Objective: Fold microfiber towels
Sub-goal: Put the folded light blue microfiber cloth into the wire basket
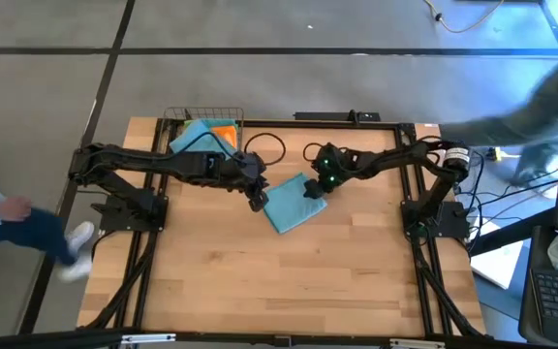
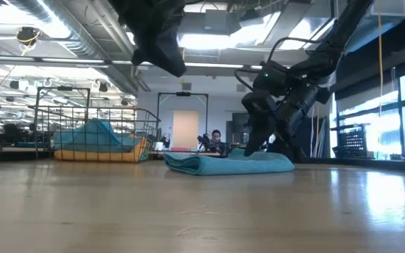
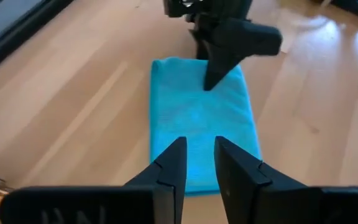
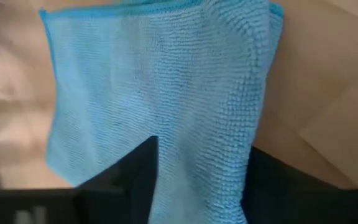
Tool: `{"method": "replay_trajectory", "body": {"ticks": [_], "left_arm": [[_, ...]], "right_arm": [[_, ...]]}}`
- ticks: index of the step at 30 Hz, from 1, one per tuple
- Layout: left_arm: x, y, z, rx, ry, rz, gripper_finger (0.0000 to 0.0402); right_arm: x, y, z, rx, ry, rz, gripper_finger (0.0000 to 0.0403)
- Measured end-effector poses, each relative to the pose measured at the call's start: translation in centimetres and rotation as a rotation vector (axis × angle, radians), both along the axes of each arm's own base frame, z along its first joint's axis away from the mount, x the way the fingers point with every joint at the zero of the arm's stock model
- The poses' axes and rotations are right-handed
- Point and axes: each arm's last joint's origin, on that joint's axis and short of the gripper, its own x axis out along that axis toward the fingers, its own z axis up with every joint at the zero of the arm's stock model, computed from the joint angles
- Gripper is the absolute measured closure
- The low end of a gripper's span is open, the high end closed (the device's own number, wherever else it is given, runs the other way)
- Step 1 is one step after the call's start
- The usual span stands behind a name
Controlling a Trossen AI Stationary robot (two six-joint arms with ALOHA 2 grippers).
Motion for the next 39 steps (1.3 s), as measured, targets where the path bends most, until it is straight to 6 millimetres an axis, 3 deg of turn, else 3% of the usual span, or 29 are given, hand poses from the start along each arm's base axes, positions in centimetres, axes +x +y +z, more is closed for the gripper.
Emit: {"method": "replay_trajectory", "body": {"ticks": [3,6,8,16,20,27,33,39], "left_arm": [[0.1,-0.8,-0.1,-0.026,-0.011,0.02,0.0327],[0.1,-1.2,-0.1,-0.037,-0.016,0.026,0.0327],[0.1,-1.3,-0.1,-0.044,-0.019,0.032,0.0327],[0.1,-0.8,-0.1,-0.009,-0.022,0.079,0.0327],[0.1,-0.2,-0.1,0.006,-0.001,0.03,0.0325],[-0.3,2.0,0.4,-0.115,-0.029,-0.073,0.0279],[-1.5,4.5,1.4,-0.138,-0.075,-0.133,0.0217],[-2.3,7.3,2.6,-0.227,-0.214,-0.224,0.0172]], "right_arm": [[0.2,0.3,-0.1,-0.063,-0.001,0.032,0.0272],[0.4,0.7,-0.3,-0.136,-0.012,0.075,0.0361],[0.6,0.8,-0.3,-0.164,-0.037,0.109,0.0386],[2.0,1.2,0.9,-0.128,-0.198,0.277,0.0397],[3.6,1.6,4.9,-0.238,-0.321,0.435,0.0397],[5.3,3.1,11.8,-0.568,-0.316,0.74,0.0397],[6.4,4.1,15.4,-0.709,-0.306,0.876,0.0397],[6.6,4.4,17.8,-0.824,-0.274,0.968,0.0397]]}}
